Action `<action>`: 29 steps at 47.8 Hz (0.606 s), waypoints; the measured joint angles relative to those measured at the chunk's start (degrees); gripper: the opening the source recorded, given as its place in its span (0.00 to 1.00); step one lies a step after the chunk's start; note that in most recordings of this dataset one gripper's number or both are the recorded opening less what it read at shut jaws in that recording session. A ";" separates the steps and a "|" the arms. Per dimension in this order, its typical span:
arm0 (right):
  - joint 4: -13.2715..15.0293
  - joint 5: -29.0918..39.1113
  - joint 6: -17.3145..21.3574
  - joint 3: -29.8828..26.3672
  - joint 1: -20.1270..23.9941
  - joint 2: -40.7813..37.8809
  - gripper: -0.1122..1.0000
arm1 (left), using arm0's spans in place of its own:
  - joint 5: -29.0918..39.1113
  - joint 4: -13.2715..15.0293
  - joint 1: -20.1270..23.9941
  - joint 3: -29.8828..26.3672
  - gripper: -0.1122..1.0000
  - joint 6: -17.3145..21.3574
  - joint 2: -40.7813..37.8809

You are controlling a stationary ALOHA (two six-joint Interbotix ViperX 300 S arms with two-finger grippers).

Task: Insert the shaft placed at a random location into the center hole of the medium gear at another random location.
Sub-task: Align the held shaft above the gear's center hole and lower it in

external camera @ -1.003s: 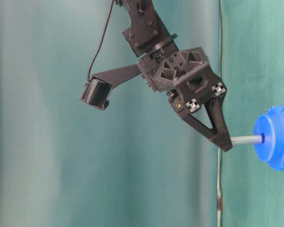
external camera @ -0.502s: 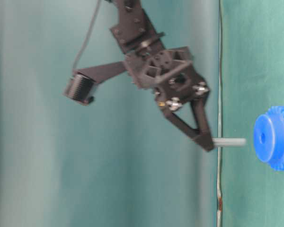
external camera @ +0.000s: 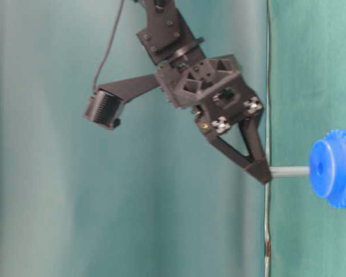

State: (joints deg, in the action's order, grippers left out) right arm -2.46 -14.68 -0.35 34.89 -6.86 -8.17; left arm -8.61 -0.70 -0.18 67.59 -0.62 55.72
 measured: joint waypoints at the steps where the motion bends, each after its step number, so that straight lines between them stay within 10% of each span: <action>1: 0.00 0.00 0.00 0.00 0.00 -0.18 0.22 | 0.00 0.00 0.09 0.00 0.10 0.00 0.00; 29: -0.79 -2.55 0.00 0.88 0.26 -1.85 0.22 | 0.00 0.00 0.00 0.00 0.10 0.00 0.00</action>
State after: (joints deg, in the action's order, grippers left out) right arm -3.25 -17.23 -0.35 35.77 -6.59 -10.02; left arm -8.61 -0.70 -0.18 67.59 -0.62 55.72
